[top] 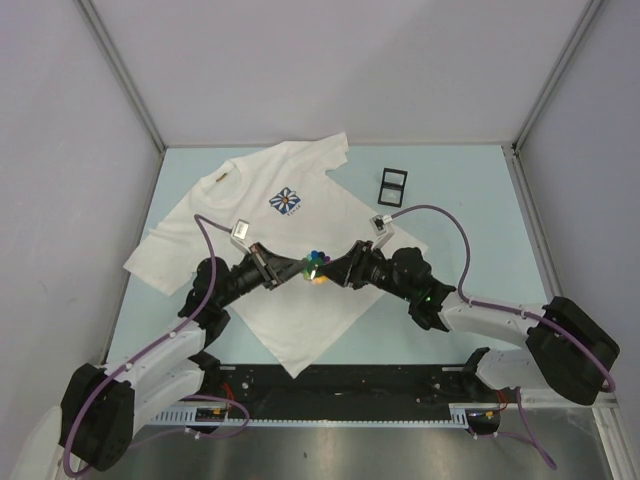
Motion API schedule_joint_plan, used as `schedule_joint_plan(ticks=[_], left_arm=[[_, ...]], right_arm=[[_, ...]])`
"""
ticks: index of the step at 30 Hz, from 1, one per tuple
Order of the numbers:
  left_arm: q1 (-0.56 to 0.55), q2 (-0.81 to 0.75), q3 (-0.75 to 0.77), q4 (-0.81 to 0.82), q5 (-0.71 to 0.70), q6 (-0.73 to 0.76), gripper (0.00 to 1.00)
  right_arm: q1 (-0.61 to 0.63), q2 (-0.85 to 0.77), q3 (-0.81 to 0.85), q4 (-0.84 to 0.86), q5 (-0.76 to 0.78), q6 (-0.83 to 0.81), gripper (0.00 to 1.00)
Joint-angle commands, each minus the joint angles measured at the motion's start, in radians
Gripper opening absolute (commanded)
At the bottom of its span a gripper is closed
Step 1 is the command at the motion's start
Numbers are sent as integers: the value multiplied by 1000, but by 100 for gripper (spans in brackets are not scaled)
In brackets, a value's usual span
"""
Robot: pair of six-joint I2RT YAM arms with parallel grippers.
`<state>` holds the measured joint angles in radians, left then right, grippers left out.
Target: Remove the brooch from the garment
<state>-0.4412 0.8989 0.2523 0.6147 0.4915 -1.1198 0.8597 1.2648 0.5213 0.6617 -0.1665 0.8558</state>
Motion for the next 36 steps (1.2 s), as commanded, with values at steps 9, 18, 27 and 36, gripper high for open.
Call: schedule_joint_plan(ticks=[9,18,27,36], left_arm=[[-13,-26,-15,62,-8,-6,0],[-17,-25,-10,59,-4,-6,0],[-16,-34,84,-134,48,144,2],[-17,-48,88,-145,119,190,45]], right_arm=[[7,54,-1,151,-37,35,29],[10,100,-9,239,-82,80,0],[-27,114,-61,334,-102,160,0],[-96,171,-129,552,-208,275,0]])
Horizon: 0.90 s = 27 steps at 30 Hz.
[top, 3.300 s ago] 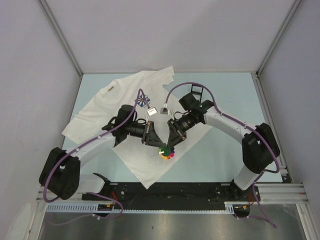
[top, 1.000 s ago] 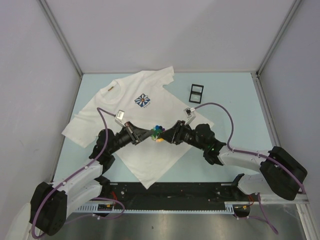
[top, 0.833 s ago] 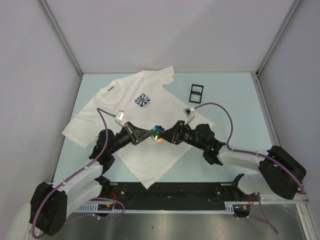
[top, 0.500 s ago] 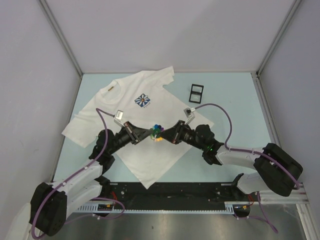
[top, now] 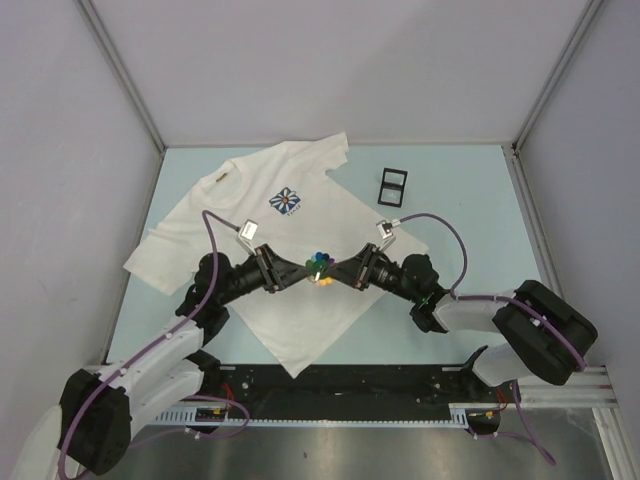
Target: Remove the brooch from the garment
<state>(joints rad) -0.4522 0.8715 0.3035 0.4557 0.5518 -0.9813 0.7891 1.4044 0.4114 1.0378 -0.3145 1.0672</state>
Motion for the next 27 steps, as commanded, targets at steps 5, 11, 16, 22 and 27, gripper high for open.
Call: schedule_joint_plan(ticks=[5,11,16,22,27], left_arm=[[-8,-28,69,-57,66,110,55],[-8,30,103,-81,80,104,52],[-8,72,100,-28,79,26,35],[-6,63,105,-51,57,24,33],[-16,103,123,-48,74,23,31]], right_arm=[[-36,93,-26,304,-98,123,0],[-31,136,-25,367,-118,139,0],[-27,137,-25,366,-123,132,0],[-11,96,-16,276,-117,79,0],[7,71,6,203,-112,34,0]])
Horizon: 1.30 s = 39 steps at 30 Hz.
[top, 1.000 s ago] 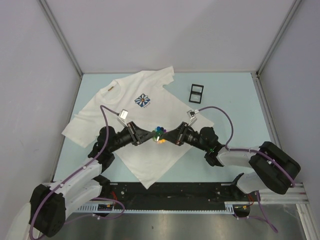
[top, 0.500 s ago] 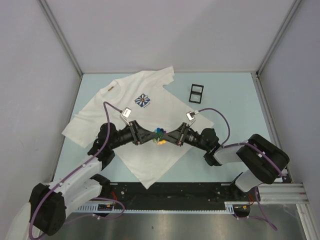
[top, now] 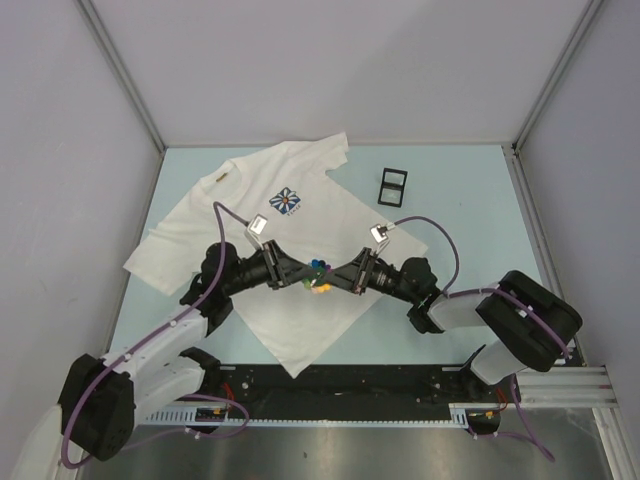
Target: Remove the brooch from the garment
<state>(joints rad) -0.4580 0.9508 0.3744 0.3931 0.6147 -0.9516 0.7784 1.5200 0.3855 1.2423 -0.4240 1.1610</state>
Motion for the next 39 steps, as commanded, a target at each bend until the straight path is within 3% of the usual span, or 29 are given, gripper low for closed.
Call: schedule_joint_plan(ticks=[1,8,14,17,25,33,39], left_arm=[[-17,26,55,15,11,-6,31],[-36,31,77,10,20,10,26],[-83,77,98,90,118,5,46],[-96,75,97,150,155,-12,52],[-90,-29,121,-43,60,79,67],[19,-95,66,-9,51,4,68],[30,-70,46,-40,68,10,61]], right_arm=[[21,-49,39,-21,-2,-67,0],[30,-92,56,-106,13,-112,0],[27,-100,64,-135,36,-112,0],[10,-116,64,-156,42,-112,0],[-19,-169,58,-241,31,-136,0],[-22,-175,50,-225,8,-127,0],[-25,-156,50,-170,-22,-101,0]])
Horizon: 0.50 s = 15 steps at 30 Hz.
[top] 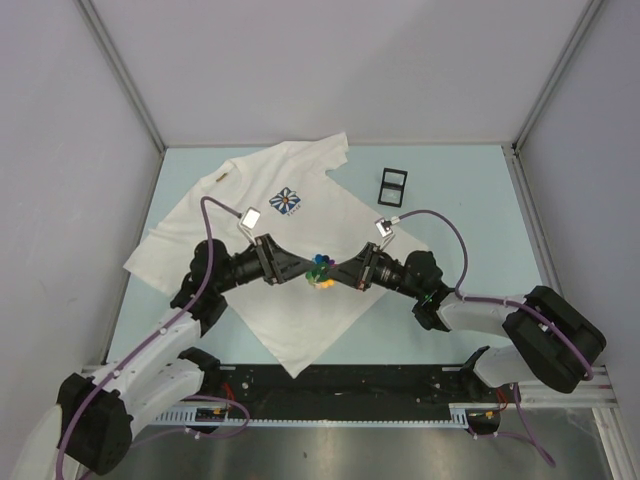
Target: Remove the brooch from the garment
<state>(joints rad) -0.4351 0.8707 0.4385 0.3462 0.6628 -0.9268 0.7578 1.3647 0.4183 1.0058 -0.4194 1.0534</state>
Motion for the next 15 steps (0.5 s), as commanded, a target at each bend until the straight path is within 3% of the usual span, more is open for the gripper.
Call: schedule_joint_plan(ticks=[1,6,9,10,15], left_arm=[[7,19,-21,14,27,-21,60],[7,67,-23,31,58,-32,58],[7,71,-32,60,67,-49,44],[7,73,-37,69,69,-55,35],[7,70,-46,94,73,-69,14]], right_arm=[[-6,7,17,79,-33,11,0],[-6,37,17,140,-62,37,0],[-5,39,17,146,-64,42,0],[-5,42,17,146,-65,46,0],[-3,51,17,152,-65,51,2]])
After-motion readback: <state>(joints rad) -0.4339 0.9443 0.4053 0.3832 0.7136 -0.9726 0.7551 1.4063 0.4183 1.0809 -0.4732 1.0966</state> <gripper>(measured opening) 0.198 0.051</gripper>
